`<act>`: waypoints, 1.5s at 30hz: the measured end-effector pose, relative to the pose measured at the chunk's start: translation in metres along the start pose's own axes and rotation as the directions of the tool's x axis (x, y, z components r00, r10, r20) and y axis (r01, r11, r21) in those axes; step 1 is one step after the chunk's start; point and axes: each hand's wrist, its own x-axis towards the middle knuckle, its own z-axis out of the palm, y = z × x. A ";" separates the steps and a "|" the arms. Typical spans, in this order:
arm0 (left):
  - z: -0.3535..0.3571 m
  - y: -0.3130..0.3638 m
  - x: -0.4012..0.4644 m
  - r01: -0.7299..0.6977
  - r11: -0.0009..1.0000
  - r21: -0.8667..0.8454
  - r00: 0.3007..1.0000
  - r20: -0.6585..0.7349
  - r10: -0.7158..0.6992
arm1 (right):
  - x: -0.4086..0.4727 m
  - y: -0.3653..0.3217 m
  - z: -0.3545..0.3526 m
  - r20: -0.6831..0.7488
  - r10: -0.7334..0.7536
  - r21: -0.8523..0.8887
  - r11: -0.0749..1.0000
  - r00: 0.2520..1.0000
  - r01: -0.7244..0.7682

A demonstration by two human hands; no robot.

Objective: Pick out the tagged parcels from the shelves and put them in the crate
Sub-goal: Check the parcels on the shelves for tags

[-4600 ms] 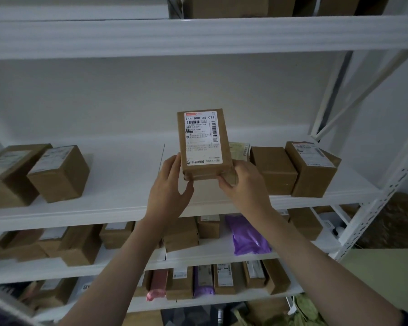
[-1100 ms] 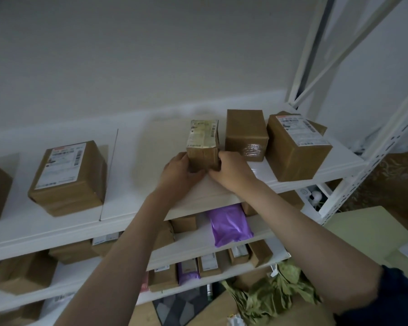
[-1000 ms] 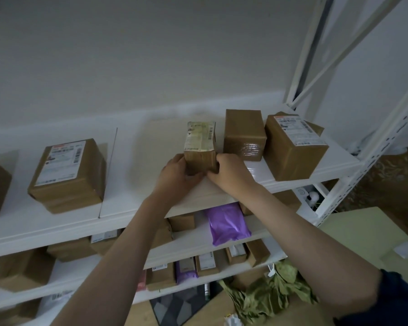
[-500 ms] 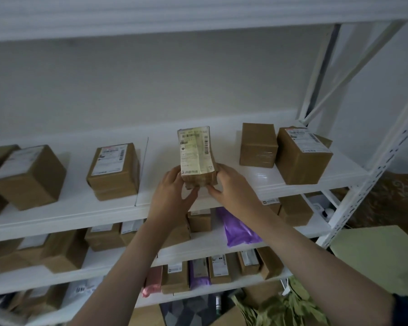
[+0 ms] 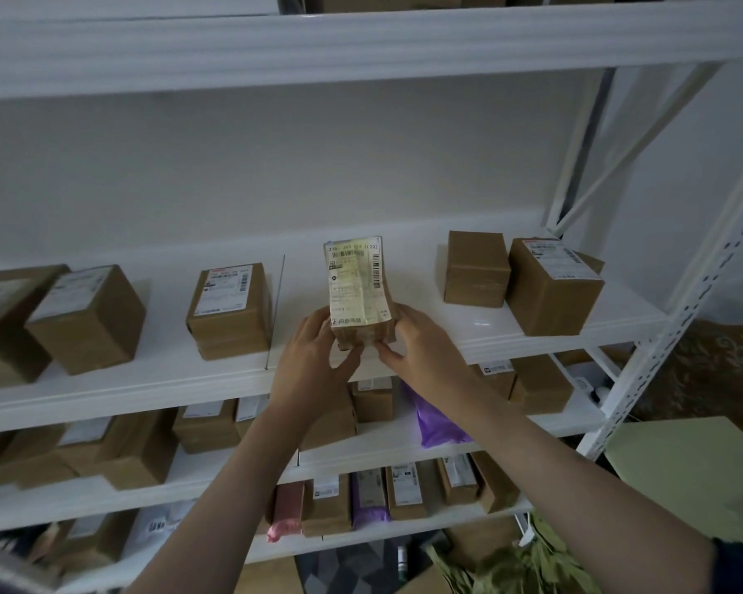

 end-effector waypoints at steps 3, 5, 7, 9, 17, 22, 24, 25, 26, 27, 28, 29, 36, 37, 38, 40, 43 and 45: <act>-0.001 -0.001 -0.001 0.001 1.000 -0.016 1.000 0.001 -0.001 | 0.000 -0.002 -0.001 -0.005 -0.005 0.007 1.000 1.000 0.005; -0.002 -0.002 -0.001 -0.003 1.000 -0.014 1.000 0.004 0.003 | -0.001 -0.002 0.000 0.000 -0.003 0.004 1.000 1.000 0.003; -0.002 -0.002 -0.002 0.005 1.000 -0.005 1.000 0.007 -0.005 | -0.002 -0.001 0.001 0.007 0.005 0.000 1.000 1.000 -0.005; -0.001 -0.002 -0.002 0.011 1.000 0.006 1.000 0.010 -0.011 | -0.002 0.001 0.002 0.009 0.015 0.006 1.000 1.000 -0.015; 0.004 -0.010 -0.002 0.034 0.999 0.022 0.998 0.050 -0.035 | 0.003 0.006 0.010 0.075 0.089 0.011 0.996 0.993 -0.090; 0.008 -0.024 -0.005 0.069 0.997 0.023 0.995 0.076 -0.071 | 0.012 0.007 0.026 0.167 0.155 0.020 0.987 0.974 -0.161; 0.011 -0.033 -0.008 0.102 0.995 0.019 0.990 0.092 -0.104 | 0.017 0.008 0.035 0.210 0.184 0.023 0.981 0.960 -0.193; 0.012 -0.037 -0.009 0.123 0.992 0.011 0.987 0.102 -0.124 | 0.020 0.008 0.040 0.229 0.195 0.018 0.979 0.954 -0.204; 0.013 -0.042 -0.011 0.147 0.989 -0.003 0.983 0.111 -0.146 | 0.023 0.009 0.045 0.247 0.207 0.006 0.977 0.947 -0.215; 0.014 -0.046 -0.012 0.174 0.985 -0.018 0.978 0.121 -0.171 | 0.026 0.009 0.049 0.264 0.218 -0.001 0.974 0.939 -0.226; 0.015 -0.050 -0.014 0.196 0.980 -0.032 0.974 0.125 -0.191 | 0.029 0.010 0.054 0.277 0.226 -0.003 0.972 0.934 -0.235; 0.016 -0.053 -0.016 0.212 0.976 -0.043 0.971 0.119 -0.206 | 0.033 0.010 0.059 0.284 0.230 -0.002 0.971 0.931 -0.239; 0.016 -0.074 -0.020 0.311 0.950 -0.002 0.950 -0.017 -0.311 | 0.058 0.002 0.090 0.290 0.230 0.007 0.970 0.929 -0.242; 0.014 -0.079 -0.020 0.319 0.948 0.013 0.947 -0.036 -0.318 | 0.062 -0.001 0.093 0.293 0.220 0.008 0.973 0.931 -0.232; 0.012 -0.083 -0.021 0.328 0.945 0.020 0.944 -0.053 -0.326 | 0.066 -0.003 0.097 0.295 0.208 0.002 0.976 0.932 -0.219; 0.007 -0.090 -0.022 0.357 0.934 0.013 0.932 -0.069 -0.356 | 0.073 -0.010 0.105 0.295 0.191 -0.017 0.981 0.936 -0.195; -0.003 -0.097 -0.025 0.394 0.919 0.028 0.916 -0.090 -0.390 | 0.081 -0.021 0.117 0.310 0.175 -0.015 0.984 0.934 -0.179; -0.010 -0.104 -0.028 0.385 0.920 0.070 0.920 -0.111 -0.376 | 0.084 -0.027 0.123 0.316 0.163 -0.010 0.986 0.935 -0.169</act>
